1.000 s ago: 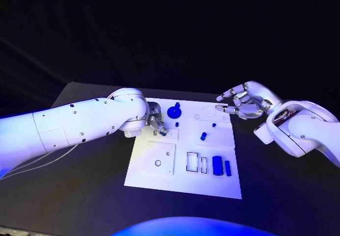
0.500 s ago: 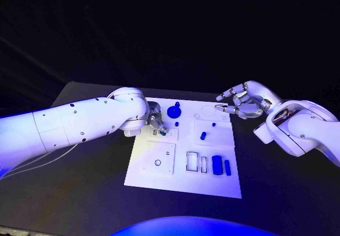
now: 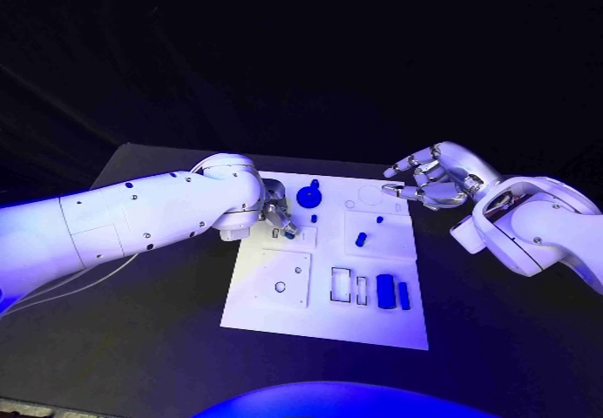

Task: Assemble the parts on the task board

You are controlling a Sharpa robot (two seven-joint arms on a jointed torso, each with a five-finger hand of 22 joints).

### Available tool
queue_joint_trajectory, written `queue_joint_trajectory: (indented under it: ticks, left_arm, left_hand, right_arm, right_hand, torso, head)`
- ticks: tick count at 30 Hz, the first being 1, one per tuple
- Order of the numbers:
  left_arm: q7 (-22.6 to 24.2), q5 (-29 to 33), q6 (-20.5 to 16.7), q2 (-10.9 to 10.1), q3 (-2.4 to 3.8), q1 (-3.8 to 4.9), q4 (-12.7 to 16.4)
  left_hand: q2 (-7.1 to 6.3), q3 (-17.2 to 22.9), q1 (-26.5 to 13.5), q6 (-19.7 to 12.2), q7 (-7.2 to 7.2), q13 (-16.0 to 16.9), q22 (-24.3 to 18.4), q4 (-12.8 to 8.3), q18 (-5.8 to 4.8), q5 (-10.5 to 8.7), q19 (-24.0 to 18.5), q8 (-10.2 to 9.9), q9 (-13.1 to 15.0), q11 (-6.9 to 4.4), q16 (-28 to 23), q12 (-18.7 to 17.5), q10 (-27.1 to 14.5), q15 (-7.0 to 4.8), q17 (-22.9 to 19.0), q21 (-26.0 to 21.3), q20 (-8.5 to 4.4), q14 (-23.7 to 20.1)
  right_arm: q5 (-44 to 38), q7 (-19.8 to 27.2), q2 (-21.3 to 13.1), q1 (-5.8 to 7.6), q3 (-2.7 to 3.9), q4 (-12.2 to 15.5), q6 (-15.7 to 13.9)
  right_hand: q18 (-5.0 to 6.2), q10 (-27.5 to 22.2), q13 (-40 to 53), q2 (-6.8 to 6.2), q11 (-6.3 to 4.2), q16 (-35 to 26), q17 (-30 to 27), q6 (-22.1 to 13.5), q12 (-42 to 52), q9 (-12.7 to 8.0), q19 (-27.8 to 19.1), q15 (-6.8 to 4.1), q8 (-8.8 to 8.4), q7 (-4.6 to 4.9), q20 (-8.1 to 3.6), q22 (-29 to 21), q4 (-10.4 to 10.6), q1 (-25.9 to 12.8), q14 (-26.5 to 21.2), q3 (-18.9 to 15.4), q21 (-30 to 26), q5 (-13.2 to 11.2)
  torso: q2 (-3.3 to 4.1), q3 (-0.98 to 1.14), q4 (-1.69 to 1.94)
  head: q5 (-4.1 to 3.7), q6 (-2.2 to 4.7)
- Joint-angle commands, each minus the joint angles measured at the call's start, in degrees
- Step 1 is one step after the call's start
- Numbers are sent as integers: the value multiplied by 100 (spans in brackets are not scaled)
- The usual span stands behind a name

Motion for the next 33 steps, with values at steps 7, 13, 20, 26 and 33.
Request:
queue_joint_trajectory:
  ticks: [7, 13, 20, 26, 33]
  left_arm:
    - [-252, -26, 83, 16, -5, -7, 1]
    - [-255, -27, 91, 26, -5, -7, -11]
    - [-256, -28, 85, 40, -5, -7, -31]
    - [-255, -29, 46, 43, -5, -7, -38]
    - [-253, -29, -4, 44, -4, -8, -45]
  left_hand:
    - [27, -185, -116, 65, 2, 15, 1509, 71, -86, -43, 584, 30, 25, 5, 27, 39, 50, -31, 1509, 36, -48, 602]
    - [66, -482, -200, 85, 3, 27, 1509, 177, -86, -44, 584, 28, 49, 7, 27, 54, 56, -30, 1509, 36, -50, 602]
    - [110, -824, -248, 95, 6, 44, 1509, 261, -86, -42, 584, 16, 68, 10, 27, 73, 60, -28, 1509, 36, -50, 602]
    - [146, -964, -281, 97, 10, 50, 1509, 278, -86, -43, 584, 8, 73, 13, 27, 79, 60, -26, 1509, 36, -50, 602]
    - [220, -1254, -385, 104, 16, 61, 1509, 288, -86, -39, 584, -9, 80, 20, 27, 91, 60, -21, 1509, 36, -46, 602]
  right_arm:
    - [-17, 44, -6, -4, 0, 12, 87]
    - [-16, 53, -8, -4, 0, 10, 85]
    - [-15, 57, -9, -5, 0, 6, 86]
    - [-15, 56, -14, -5, 0, 8, 87]
    - [-15, 55, -18, -5, 0, 8, 91]
  right_hand:
    - [111, -31, 229, 38, -7, -35, 173, -8, -5, 9, -5, -34, 40, -21, -4, -13, 6, -46, 268, -28, -34, 37]
    - [116, -40, 218, 31, -6, -50, 152, -12, -14, 8, -13, -34, 43, -21, -4, -31, 14, -66, 263, -42, -61, 36]
    - [118, -40, 217, 28, -6, -52, 150, -15, -14, 8, -18, -34, 44, -21, -4, -40, 18, -75, 262, -48, -75, 36]
    - [118, -40, 217, 28, -6, -52, 150, -15, -14, 8, -18, -34, 44, -21, -4, -40, 18, -75, 262, -48, -75, 36]
    - [119, -45, 210, 25, -5, -59, 141, -18, -20, 7, -19, -34, 45, -21, -4, -45, 23, -86, 260, -56, -84, 36]
  torso:
    - [0, 2, 1]
    - [1, 2, 2]
    - [-3, 2, -1]
    - [-1, 0, 0]
    - [-6, -3, 3]
  head:
    - [-4, -6]
    - [-7, -6]
    - [-19, -11]
    - [-25, -6]
    - [-19, 6]
